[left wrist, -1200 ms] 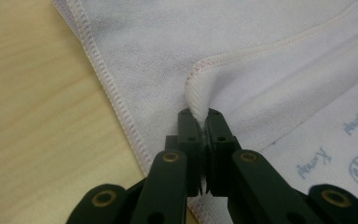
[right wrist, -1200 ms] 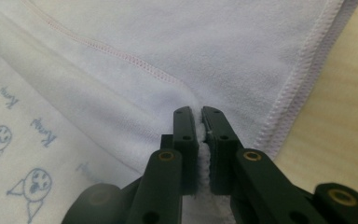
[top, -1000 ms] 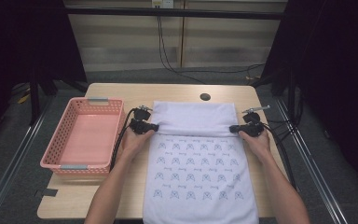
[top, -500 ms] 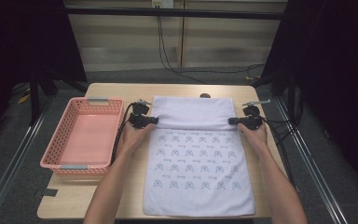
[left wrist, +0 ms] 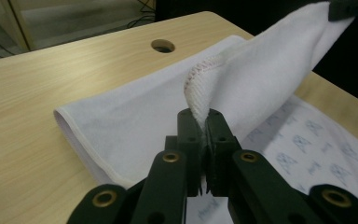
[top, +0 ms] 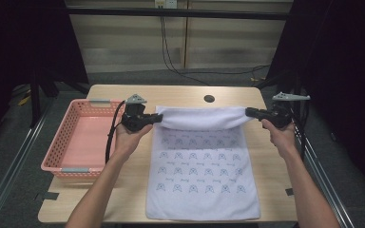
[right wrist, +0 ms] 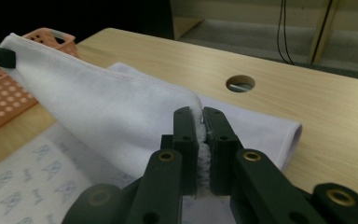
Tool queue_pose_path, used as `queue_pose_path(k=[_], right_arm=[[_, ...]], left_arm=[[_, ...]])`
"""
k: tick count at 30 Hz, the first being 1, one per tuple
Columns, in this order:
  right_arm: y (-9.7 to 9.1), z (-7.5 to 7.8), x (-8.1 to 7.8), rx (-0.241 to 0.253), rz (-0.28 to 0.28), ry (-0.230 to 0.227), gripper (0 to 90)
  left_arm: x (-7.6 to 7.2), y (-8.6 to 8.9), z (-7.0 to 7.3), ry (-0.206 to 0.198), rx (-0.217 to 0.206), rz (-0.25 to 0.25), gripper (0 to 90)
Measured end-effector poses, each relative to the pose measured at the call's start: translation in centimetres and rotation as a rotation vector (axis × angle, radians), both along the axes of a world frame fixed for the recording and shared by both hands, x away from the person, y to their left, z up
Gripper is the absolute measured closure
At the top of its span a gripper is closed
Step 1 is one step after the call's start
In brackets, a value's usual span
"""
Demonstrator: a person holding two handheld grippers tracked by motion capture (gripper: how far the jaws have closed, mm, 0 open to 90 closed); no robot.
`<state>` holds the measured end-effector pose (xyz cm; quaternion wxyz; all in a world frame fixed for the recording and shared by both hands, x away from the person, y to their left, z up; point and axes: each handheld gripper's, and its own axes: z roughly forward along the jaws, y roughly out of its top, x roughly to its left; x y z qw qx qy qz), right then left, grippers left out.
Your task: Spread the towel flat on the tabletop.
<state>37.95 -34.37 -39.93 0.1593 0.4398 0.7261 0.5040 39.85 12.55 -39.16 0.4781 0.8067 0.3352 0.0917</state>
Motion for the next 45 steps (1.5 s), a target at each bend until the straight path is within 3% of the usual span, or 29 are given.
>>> queue_pose_path(k=[1,3,4,5,6,10,12,14,18,21,26,27,28,29,32,34,36,39,42,45], right_arm=[[-0.1,0.4,-0.6,-0.001,0.007,-0.011,85.0],[-0.3,1.2,-1.8,0.008,0.023,-0.032,85.0],[-0.3,1.2,-1.8,0.008,0.023,-0.032,85.0],[-0.5,2.2,-3.2,0.018,0.046,-0.065,84.9],[-0.5,2.5,-3.6,0.02,0.062,-0.086,84.9],[-0.5,4.5,-5.5,0.014,0.082,-0.125,85.0],[-0.6,5.3,-6.4,0.014,0.093,-0.137,84.9],[-0.6,5.5,-7.4,0.006,0.103,-0.146,85.0],[-0.5,4.3,-9.3,-0.015,0.128,-0.117,84.9],[-0.2,2.8,-11.0,-0.038,0.144,-0.087,84.9],[-0.2,1.1,-13.2,-0.039,0.156,-0.059,84.9],[-0.2,0.0,-14.3,-0.039,0.162,-0.031,84.8],[-0.2,-0.4,-14.6,-0.044,0.165,-0.018,84.7],[-0.1,-1.1,-15.0,-0.046,0.169,-0.002,84.6],[0.3,-3.7,-15.8,-0.067,0.19,0.066,84.2],[0.6,-5.3,-16.0,-0.094,0.208,0.124,84.0],[0.7,-6.4,-16.1,-0.114,0.226,0.163,82.4],[0.8,-7.4,-16.6,-0.144,0.241,0.213,78.7],[1.0,-7.7,-17.4,-0.159,0.264,0.241,75.1],[1.0,-7.7,-18.0,-0.17,0.266,0.246,69.3]], left_arm=[[-0.5,0.2,0.5,-0.017,0.011,-0.006,86.9],[-1.5,0.9,1.4,-0.015,-0.027,-0.017,86.9],[-1.5,0.9,1.4,-0.015,-0.027,-0.017,86.9],[-2.4,1.3,2.2,-0.03,-0.025,-0.03,86.9],[-2.9,1.5,2.7,-0.044,-0.026,-0.036,87.0],[-4.6,1.6,4.4,-0.088,-0.046,-0.055,87.0],[-5.6,1.7,4.8,-0.091,-0.072,-0.073,87.0],[-6.5,1.8,4.6,-0.108,-0.05,-0.085,87.0],[-7.8,2.4,2.5,-0.055,-0.062,-0.09,87.0],[-9.1,2.5,1.1,-0.029,-0.047,-0.103,86.9],[-11.2,2.7,-0.3,-0.018,-0.038,-0.132,86.8],[-11.9,2.7,-1.5,0.0,-0.02,-0.147,86.6],[-11.9,2.7,-1.5,0.0,-0.02,-0.147,86.4],[-12.4,2.7,-3.0,0.03,-0.005,-0.147,86.4],[-12.6,2.7,-5.5,0.083,0.016,-0.139,85.4],[-12.8,2.7,-6.1,0.09,0.026,-0.146,84.4],[-13.0,2.5,-7.5,0.128,0.06,-0.167,82.6],[-13.5,2.5,-8.3,0.167,0.07,-0.188,81.0],[-14.1,2.5,-9.0,0.198,0.107,-0.214,76.1],[-14.8,2.5,-9.2,0.22,0.103,-0.223,69.7]])
